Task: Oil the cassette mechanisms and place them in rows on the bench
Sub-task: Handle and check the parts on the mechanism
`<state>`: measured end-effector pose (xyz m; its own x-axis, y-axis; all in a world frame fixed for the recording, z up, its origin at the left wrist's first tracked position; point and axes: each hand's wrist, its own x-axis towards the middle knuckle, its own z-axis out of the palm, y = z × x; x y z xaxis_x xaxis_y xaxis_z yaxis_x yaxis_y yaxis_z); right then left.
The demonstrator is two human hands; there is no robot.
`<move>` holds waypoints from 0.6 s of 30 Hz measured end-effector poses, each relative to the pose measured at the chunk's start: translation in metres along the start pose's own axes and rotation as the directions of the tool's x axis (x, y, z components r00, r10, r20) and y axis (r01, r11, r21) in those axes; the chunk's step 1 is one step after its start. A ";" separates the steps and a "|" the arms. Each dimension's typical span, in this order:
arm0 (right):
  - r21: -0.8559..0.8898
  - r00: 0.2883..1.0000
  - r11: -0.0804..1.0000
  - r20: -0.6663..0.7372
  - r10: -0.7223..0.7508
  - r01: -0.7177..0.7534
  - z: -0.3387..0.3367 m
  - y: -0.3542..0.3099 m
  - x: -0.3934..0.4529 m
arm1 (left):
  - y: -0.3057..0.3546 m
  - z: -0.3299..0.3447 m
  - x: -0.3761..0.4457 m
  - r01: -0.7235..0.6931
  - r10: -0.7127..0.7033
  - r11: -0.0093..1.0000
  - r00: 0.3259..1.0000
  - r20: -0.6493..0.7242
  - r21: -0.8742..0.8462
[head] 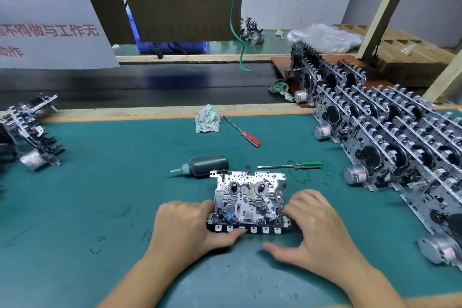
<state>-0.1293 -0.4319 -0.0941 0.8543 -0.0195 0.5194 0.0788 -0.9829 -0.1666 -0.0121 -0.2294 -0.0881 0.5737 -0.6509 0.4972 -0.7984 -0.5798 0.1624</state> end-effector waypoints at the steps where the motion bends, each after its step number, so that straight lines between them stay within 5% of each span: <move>1: -0.019 1.000 1.000 -0.018 0.001 -0.002 0.001 -0.001 0.000 | -0.004 -0.001 0.001 -0.035 0.035 0.999 0.999 0.011 -0.016; 10: -0.112 0.995 0.991 -0.073 0.062 -0.070 0.000 -0.003 0.001 | -0.011 -0.005 -0.001 -0.198 0.209 0.972 0.975 0.081 -0.123; 18: -0.111 0.999 0.993 -0.010 -0.050 0.048 -0.004 0.007 0.000 | -0.008 -0.004 -0.008 -0.158 0.162 0.985 0.985 0.058 -0.077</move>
<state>-0.1311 -0.4391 -0.0922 0.8443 0.0275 0.5351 0.0625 -0.9969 -0.0475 -0.0108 -0.2171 -0.0897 0.4462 -0.7637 0.4664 -0.8905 -0.4307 0.1468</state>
